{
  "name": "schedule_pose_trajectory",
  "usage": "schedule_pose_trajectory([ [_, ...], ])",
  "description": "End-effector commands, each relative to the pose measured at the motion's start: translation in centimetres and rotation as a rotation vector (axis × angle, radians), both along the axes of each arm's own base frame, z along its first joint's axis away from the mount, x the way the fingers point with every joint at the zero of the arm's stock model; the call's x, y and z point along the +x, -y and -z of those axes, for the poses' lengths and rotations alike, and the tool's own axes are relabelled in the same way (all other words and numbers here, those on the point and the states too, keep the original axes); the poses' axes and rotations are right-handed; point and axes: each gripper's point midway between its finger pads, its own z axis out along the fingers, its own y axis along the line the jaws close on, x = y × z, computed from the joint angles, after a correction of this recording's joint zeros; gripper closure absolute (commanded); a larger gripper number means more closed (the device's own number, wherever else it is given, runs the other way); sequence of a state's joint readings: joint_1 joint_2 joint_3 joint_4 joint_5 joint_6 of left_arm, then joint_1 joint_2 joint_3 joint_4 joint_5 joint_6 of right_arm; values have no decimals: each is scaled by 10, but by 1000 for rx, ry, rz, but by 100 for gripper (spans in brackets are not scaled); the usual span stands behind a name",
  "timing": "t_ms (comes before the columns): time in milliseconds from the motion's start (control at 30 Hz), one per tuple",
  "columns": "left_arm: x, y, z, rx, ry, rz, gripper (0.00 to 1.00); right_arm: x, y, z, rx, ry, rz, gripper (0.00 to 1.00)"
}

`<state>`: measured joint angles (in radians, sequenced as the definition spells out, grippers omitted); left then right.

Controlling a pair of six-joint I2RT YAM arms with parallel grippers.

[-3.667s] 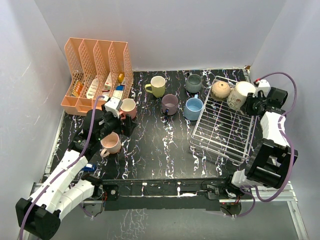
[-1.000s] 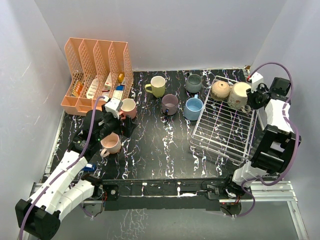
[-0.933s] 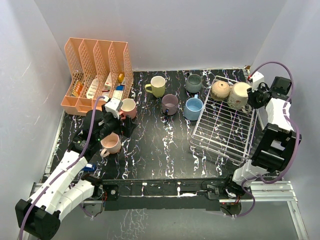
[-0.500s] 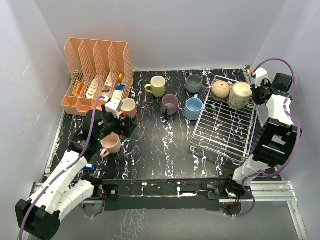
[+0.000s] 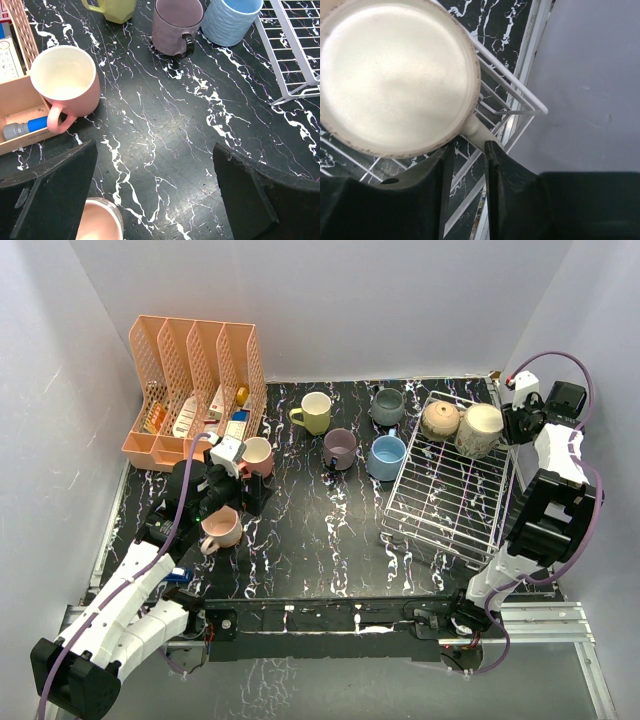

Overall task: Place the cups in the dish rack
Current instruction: Turn the cup upside down in the dish rack.

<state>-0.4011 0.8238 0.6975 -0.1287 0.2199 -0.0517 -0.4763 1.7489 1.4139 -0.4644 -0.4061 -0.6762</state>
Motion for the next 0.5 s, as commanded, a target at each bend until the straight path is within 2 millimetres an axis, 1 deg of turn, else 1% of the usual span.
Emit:
schedule_pose_trajectory([
  [0,1,-2,-2,4,17,-2,3,-4,-27,-51,40,109,-87,64],
  [67,1,-2,-2,4,17,-2,3,-10,-41,-62,71,129,-137,61],
  [133,1,-3,-3,4,18,-4,3,-17,-53,-72,98,145,-177,60],
  [200,1,-3,-3,4,20,-8,3,-21,-59,-80,106,161,-193,60],
  [233,1,-3,-3,5,20,-8,3,-22,-60,-83,104,164,-190,62],
  [300,1,-4,-3,5,22,-10,3,-24,-57,-82,90,154,-168,75],
  [333,1,-4,-3,6,22,-10,3,-26,-52,-78,78,139,-147,85],
  [367,1,-4,-4,4,23,-11,3,-28,-48,-73,62,121,-131,90],
  [400,1,-4,-5,3,28,-11,3,-30,-43,-66,43,102,-116,92],
  [467,0,-4,-7,0,32,-9,3,-35,-33,-53,3,61,-85,92],
])
